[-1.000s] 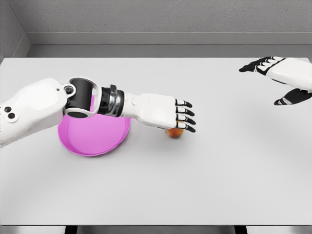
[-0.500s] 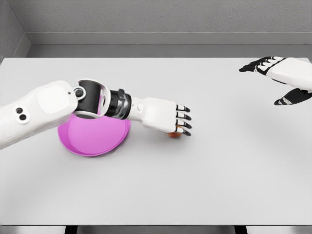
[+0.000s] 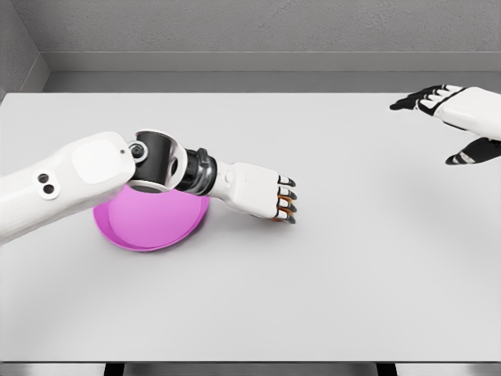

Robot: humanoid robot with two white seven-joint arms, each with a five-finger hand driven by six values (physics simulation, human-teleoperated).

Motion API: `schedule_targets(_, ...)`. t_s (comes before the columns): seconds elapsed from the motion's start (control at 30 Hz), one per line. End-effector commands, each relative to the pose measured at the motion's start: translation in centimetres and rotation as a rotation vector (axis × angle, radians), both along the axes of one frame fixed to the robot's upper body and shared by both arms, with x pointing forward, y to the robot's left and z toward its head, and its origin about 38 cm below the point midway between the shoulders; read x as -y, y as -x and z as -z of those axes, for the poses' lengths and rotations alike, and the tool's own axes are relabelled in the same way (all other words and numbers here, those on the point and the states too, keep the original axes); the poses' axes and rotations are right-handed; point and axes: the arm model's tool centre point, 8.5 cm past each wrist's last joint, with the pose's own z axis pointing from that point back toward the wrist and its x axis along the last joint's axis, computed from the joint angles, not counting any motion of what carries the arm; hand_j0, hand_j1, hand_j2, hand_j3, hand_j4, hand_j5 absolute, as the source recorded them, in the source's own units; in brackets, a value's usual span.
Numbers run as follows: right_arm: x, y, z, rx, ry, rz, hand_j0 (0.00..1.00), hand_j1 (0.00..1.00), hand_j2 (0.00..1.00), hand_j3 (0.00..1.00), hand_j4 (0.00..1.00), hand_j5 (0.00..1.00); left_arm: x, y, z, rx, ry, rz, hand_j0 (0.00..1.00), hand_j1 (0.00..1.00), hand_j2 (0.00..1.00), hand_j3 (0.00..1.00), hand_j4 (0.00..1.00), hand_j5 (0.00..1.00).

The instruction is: Put the apple on the plate with both arms

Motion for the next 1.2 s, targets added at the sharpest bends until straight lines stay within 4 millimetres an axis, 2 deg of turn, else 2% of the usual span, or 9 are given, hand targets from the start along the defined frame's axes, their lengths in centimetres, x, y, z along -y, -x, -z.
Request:
schedule_targets(0.0,0.1,0.0,-0.1,0.002,-0.002,0.003,1.00,1.00,1.00,1.00,1.00,1.00,0.5,0.0,-0.1,-0.003,0.002,0.001,1.00,1.00,1.00,1.00,1.00,1.00)
schedule_targets(0.4,-0.2,0.1,0.0,0.001,-0.003,-0.006,1.00,1.00,1.00,1.00,1.00,1.00,2.0,0.1,0.0,-0.009,0.015,0.018,1.00,1.00,1.00,1.00,1.00,1.00)
schedule_targets(0.77,-0.2,0.1,-0.1,0.001,-0.002,-0.006,1.00,1.00,1.00,1.00,1.00,1.00,1.8,0.0,0.3,-0.003,-0.020,0.010,1.00,1.00,1.00,1.00,1.00,1.00)
schedule_targets(0.8,-0.2,0.1,-0.1,0.001,-0.002,-0.006,1.00,1.00,1.00,1.00,1.00,1.00,1.4,-0.4,0.5,0.002,-0.035,-0.007,1.00,1.00,1.00,1.00,1.00,1.00)
schedule_targets(1.17,-0.2,0.1,0.0,0.000,-0.002,-0.004,1.00,1.00,1.00,1.00,1.00,1.00,1.9,-0.7,1.3,-0.007,-0.057,-0.015,1.00,1.00,1.00,1.00,1.00,1.00)
